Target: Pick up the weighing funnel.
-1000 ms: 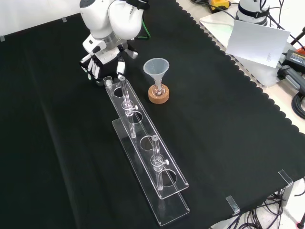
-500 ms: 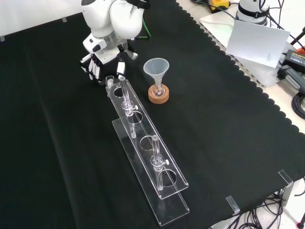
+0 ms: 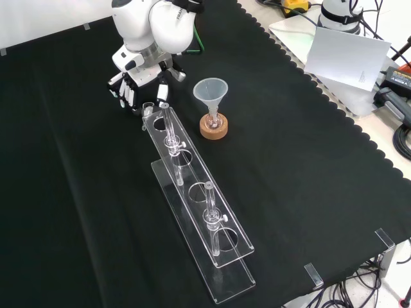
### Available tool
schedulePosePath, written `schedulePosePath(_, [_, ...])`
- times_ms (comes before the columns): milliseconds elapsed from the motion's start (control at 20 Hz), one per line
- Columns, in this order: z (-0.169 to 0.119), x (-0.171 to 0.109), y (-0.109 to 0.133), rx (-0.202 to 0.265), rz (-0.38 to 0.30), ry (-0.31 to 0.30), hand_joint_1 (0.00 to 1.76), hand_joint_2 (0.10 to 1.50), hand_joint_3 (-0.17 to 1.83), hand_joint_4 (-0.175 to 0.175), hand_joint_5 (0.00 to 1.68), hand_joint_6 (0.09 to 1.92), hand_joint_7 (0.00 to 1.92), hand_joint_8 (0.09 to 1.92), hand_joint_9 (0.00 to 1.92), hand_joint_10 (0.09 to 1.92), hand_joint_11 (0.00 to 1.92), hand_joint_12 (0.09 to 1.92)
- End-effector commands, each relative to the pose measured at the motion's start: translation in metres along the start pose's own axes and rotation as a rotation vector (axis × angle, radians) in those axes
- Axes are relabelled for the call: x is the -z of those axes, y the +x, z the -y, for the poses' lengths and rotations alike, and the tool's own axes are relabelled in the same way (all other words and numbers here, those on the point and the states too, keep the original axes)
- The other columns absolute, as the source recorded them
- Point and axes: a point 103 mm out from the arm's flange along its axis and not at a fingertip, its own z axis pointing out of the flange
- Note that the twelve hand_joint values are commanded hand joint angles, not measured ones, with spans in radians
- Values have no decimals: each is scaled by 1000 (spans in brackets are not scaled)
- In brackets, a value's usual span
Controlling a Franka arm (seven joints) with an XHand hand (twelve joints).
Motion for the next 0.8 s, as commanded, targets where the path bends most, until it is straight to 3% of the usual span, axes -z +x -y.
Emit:
schedulePosePath(50, [-1,1,1,1,-6,-11,772,750,300,175,1139,563,1253,517,878,302,112,1484])
schedulePosePath(500, [0,4,4,1,-7,-25,796,705,408,175,1200,560,1344,478,934,280,127,1481])
schedulePosePath(650, [2,8,0,-7,-6,-36,1021,814,366,175,1194,677,1368,460,948,271,131,1480])
schedulePosePath(800, [4,10,-3,-14,-5,-44,1067,834,356,175,1197,693,1392,450,966,268,133,1478])
